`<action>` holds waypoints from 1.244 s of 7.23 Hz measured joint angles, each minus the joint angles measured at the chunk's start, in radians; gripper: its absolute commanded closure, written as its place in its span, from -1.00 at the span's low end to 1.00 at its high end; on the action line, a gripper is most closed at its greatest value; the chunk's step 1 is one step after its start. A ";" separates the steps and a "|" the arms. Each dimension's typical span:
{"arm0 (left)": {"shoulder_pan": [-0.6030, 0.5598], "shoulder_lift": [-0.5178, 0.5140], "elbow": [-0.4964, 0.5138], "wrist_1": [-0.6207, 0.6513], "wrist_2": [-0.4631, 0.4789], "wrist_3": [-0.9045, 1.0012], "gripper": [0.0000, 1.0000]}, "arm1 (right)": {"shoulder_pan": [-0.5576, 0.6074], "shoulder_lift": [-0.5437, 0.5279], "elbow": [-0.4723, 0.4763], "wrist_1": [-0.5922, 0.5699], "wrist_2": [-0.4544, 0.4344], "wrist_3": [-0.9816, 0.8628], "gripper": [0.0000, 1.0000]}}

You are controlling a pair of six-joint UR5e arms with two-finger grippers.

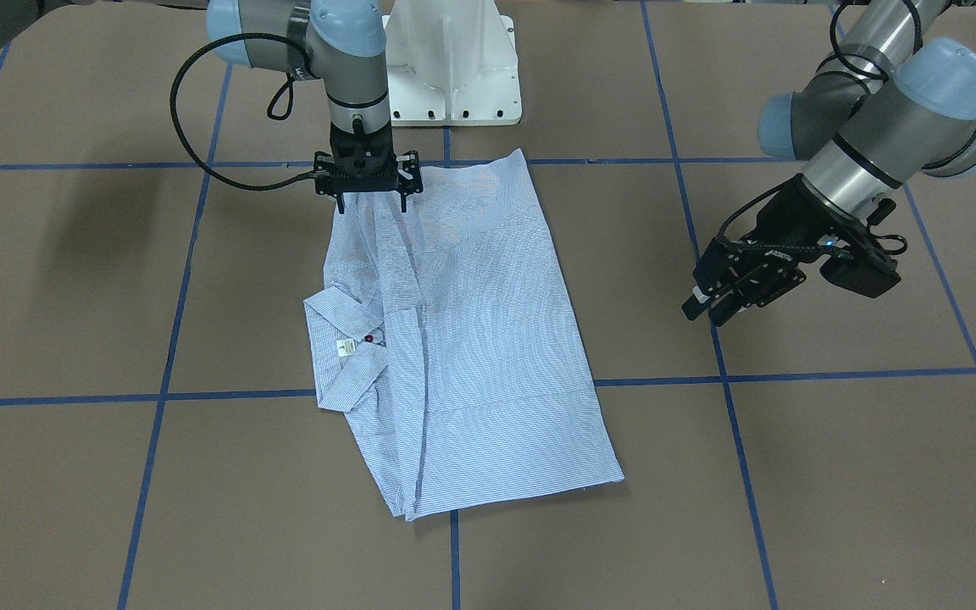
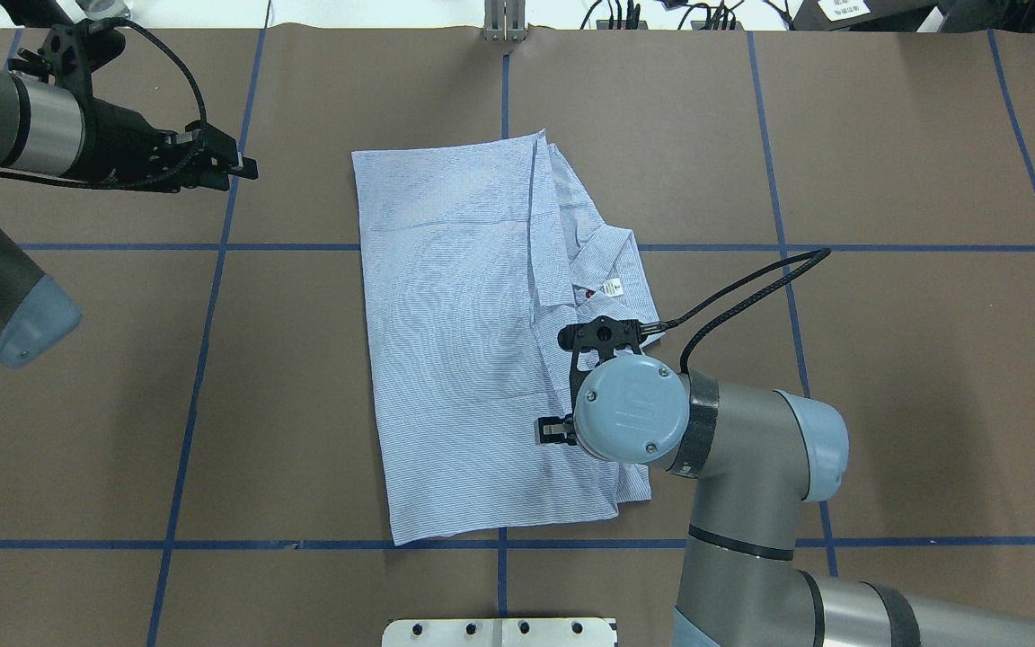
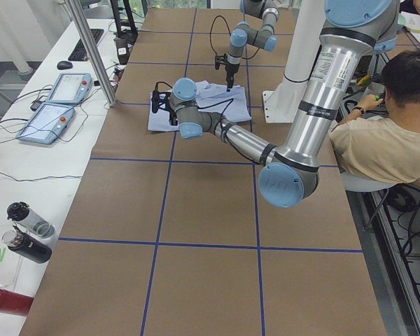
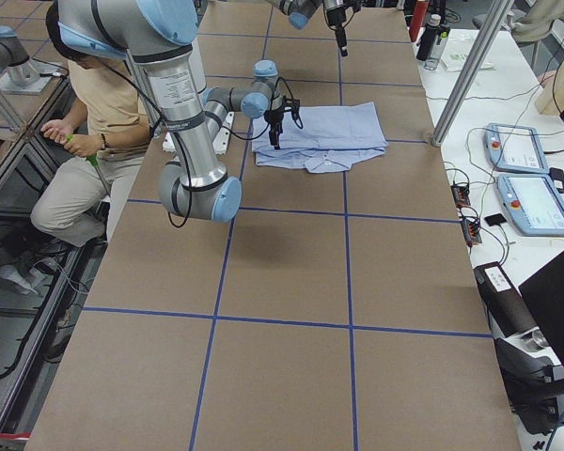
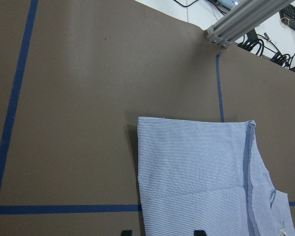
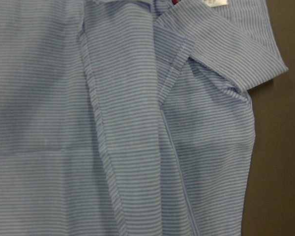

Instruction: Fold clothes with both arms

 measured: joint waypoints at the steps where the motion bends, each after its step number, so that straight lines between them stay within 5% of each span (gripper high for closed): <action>1: 0.001 0.002 -0.001 0.000 -0.001 -0.001 -0.04 | -0.014 0.000 -0.006 -0.029 -0.019 -0.045 -1.00; 5: 0.001 0.000 -0.008 0.000 -0.003 -0.005 -0.04 | 0.001 -0.034 -0.009 -0.090 -0.047 -0.184 -1.00; 9: -0.012 0.000 -0.012 0.000 -0.025 0.001 -0.04 | 0.047 -0.153 0.087 -0.095 -0.041 -0.263 -1.00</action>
